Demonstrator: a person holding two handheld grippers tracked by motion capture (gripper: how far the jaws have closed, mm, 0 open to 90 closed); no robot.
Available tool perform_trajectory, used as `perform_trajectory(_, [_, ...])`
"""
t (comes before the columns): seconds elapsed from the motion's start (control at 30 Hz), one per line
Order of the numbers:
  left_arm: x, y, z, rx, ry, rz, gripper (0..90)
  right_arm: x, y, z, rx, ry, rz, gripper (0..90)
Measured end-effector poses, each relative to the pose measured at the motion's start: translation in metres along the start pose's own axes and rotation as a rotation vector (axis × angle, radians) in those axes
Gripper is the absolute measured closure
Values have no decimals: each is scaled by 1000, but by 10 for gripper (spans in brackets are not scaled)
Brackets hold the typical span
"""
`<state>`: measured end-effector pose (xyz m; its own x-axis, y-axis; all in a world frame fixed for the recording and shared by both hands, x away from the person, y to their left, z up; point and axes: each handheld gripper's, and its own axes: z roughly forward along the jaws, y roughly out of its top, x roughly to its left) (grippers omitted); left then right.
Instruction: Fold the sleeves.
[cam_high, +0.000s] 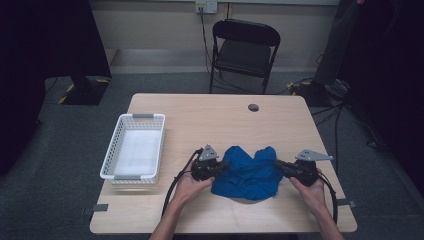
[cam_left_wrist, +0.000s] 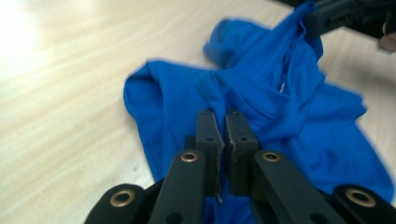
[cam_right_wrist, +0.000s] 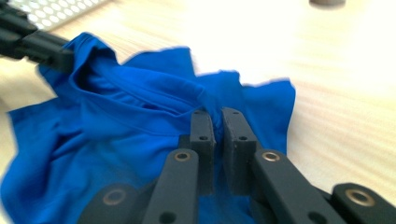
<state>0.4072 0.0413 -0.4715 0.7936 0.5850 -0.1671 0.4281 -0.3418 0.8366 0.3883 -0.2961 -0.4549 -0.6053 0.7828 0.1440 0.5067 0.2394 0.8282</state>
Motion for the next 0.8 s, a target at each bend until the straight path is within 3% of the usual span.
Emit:
perform_trajectory(0.2, [-4,-11,7,57,-5,6,860,-3,-11,20,72,-19,24,846])
perform_trajectory(0.27, [-7,-14,10,93,-2,25,854,0,-14,24,105,-30,-1,848])
perform_trajectory(0.37, [-11,-16,11,93,4,25,850,6,-18,29,138,-38,-34,849])
perform_trajectory(0.5, [-15,-18,6,118,4,46,851,17,-19,29,149,-37,-89,851])
perform_trajectory(0.6, [-20,-22,-1,140,1,78,850,21,-22,27,152,-33,-102,851])
perform_trajectory(0.7, [-21,-26,-9,147,-10,77,850,24,-24,24,155,-17,-99,852])
perform_trajectory(0.8, [-23,-32,-17,145,-11,73,851,31,-27,21,154,-12,-140,852])
